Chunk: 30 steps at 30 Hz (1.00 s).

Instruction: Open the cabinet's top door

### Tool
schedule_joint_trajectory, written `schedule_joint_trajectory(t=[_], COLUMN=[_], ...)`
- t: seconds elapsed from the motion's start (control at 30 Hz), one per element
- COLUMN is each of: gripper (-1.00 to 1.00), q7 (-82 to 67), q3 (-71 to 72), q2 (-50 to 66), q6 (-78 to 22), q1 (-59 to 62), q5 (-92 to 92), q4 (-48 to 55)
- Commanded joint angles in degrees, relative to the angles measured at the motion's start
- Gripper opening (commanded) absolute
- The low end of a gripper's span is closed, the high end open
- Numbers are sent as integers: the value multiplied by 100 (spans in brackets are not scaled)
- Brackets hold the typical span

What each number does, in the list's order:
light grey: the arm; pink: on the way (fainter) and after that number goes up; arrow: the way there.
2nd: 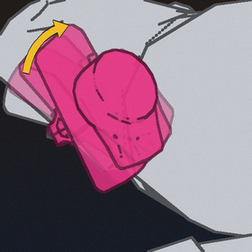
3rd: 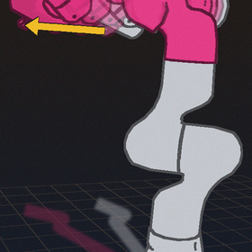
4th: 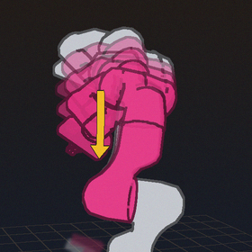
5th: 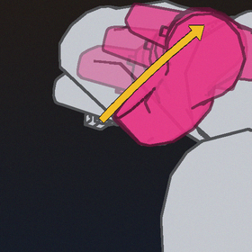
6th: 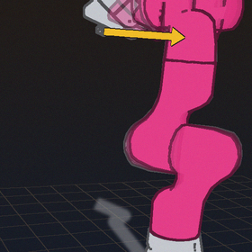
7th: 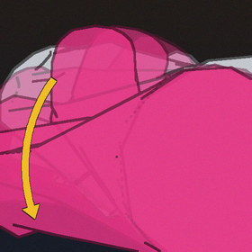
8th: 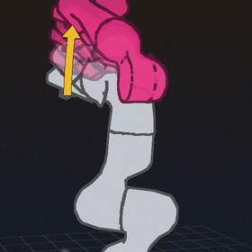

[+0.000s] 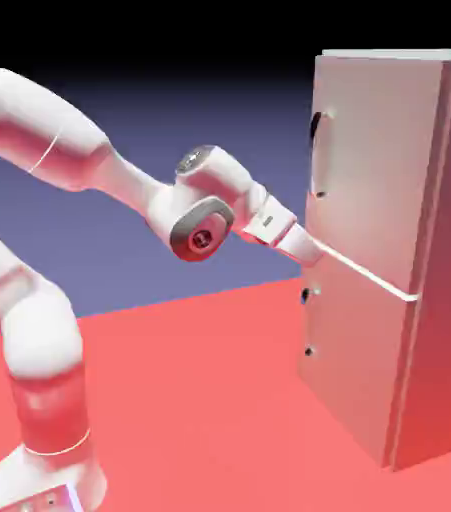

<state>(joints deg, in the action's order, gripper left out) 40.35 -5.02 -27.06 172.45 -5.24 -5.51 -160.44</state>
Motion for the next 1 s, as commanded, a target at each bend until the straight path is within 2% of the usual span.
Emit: schedule_joint_trajectory(t=[0.0,0.97], gripper=[0,0], q7=[-78,-2347], q3=[-186,-5582], q2=[208,6231], q6=[-58,-1733], q1=[-169,-5064], q5=[-205,-6132], q4=[21,629])
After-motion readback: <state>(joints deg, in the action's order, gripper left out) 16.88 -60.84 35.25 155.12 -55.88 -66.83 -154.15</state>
